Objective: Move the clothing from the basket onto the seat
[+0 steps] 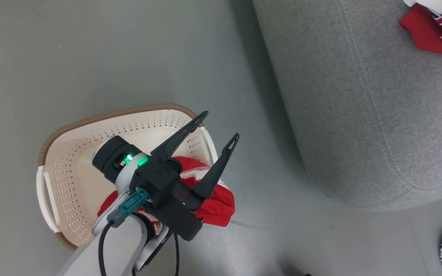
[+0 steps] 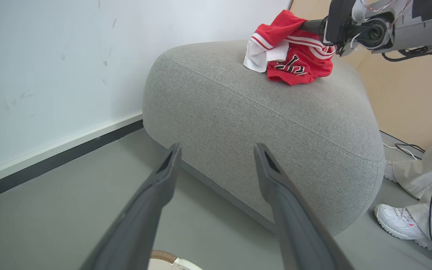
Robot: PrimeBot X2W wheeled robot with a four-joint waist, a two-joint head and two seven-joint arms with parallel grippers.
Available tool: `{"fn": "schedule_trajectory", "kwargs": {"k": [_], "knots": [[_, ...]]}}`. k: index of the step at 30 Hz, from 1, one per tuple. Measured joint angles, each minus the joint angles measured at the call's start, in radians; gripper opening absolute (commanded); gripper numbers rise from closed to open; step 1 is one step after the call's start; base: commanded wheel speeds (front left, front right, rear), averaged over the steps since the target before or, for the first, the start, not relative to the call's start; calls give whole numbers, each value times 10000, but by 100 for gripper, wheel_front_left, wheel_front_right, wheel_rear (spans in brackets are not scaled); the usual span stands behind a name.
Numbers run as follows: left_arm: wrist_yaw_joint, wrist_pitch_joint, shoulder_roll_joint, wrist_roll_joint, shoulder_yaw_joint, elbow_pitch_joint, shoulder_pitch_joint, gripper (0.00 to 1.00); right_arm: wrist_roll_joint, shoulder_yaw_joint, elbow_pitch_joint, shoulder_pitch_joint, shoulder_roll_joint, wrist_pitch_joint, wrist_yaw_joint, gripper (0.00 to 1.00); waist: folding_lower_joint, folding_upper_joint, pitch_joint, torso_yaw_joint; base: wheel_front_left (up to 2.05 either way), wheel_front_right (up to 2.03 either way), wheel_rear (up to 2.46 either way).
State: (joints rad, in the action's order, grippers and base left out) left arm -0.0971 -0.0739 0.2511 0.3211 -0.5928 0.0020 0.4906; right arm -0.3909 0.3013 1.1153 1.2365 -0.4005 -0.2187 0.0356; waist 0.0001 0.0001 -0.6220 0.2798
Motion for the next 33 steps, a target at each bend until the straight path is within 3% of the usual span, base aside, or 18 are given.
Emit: {"fn": "schedule_trajectory", "kwargs": {"k": [3,4,5,6,7,8,9,21,33], "knots": [[-2,4,13,0,0,77,2,100,33,96,230,-16,134,-98,86,4,-2,0,44,76,0,0,0],[0,4,23,0,4,109,1,100,44,138,255,-40,201,-117,88,26,-1,0,62,97,0,0,0],[-2,6,29,0,4,123,1,100,46,173,282,-73,270,-119,102,40,-1,0,81,121,0,0,0],[-2,6,29,0,4,123,1,100,46,173,282,-73,270,-119,102,40,-1,0,81,121,0,0,0],[-2,4,31,2,4,138,1,100,61,215,299,-129,326,-130,121,53,-1,0,104,145,0,0,0],[-2,4,33,2,2,169,0,100,119,245,313,-192,368,-151,130,93,-1,-1,129,169,0,0,0],[-4,-12,33,2,2,207,0,100,146,257,345,-234,408,-209,130,100,-1,-1,161,193,0,0,0],[-13,-522,-249,322,-54,867,-60,100,205,337,270,-1315,798,-309,267,100,-2,-1,1040,465,0,0,0],[-79,-1181,-654,692,35,1847,-530,100,372,579,-834,-2202,1277,-339,439,100,-3,-2,2502,371,0,0,0]]}}
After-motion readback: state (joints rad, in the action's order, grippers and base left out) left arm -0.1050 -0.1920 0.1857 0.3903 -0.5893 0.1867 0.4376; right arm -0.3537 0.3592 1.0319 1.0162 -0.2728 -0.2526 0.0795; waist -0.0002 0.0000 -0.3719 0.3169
